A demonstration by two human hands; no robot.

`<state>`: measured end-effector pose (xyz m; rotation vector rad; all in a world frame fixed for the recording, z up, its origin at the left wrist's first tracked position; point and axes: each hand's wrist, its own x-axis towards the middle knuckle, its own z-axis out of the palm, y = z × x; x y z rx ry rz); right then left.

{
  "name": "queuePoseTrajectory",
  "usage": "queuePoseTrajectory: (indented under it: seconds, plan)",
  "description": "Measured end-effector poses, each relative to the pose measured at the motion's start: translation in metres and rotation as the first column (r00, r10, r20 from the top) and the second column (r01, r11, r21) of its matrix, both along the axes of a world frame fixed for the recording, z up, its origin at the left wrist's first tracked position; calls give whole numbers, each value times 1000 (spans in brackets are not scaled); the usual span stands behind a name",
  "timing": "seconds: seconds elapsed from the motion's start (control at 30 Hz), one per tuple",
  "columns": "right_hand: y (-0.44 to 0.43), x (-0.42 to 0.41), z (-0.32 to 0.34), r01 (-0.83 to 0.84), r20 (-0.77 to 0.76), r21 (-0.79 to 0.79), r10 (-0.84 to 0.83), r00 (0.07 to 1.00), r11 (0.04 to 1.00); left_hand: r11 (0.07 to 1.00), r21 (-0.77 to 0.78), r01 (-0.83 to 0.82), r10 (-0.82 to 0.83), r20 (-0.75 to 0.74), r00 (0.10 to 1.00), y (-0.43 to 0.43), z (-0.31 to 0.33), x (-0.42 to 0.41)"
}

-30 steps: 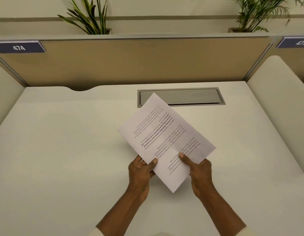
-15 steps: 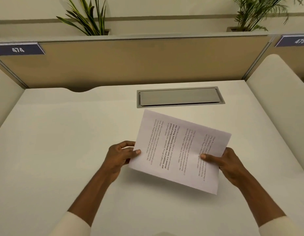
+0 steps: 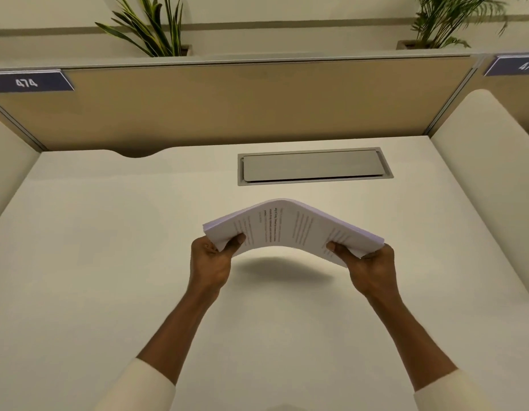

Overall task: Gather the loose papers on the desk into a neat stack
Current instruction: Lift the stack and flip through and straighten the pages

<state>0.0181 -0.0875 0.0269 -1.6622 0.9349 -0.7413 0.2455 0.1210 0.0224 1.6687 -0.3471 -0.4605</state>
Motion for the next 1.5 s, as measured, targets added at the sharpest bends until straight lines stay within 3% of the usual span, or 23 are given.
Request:
queuePoseTrajectory:
  seconds: [0.33, 0.63, 0.83, 1.07, 1.2, 1.3, 1.5]
  plan:
    - [19, 4, -41, 76, -65, 82, -71, 995, 994, 991, 113, -69, 83, -121, 989, -7, -42, -28]
    - [12, 4, -41, 110, -20, 98, -108, 994, 989, 991, 120, -60, 69, -66, 995, -9, -40, -25]
    - [20, 1, -54, 113, -81, 120, -104, 991, 986, 984, 170, -60, 82, -122, 989, -5, -50, -32]
    - [3, -3, -56, 76, -171, 148, -50, 984, 986, 966, 256, 46, -43, -19, 999, 3, -43, -24]
    - [-14, -14, -40, -41, -139, 227, 73, 988, 973, 947, 243, 213, -168, -191, 967, 20, -34, -14]
    - [-24, -24, -27, -127, -79, 357, 165, 983, 925, 951, 148, 272, -205, -359, 911, 33, -33, -12]
    - [-21, -38, -20, -173, 97, 574, 144, 985, 800, 993, -52, 105, -117, -505, 855, 51, -42, -26]
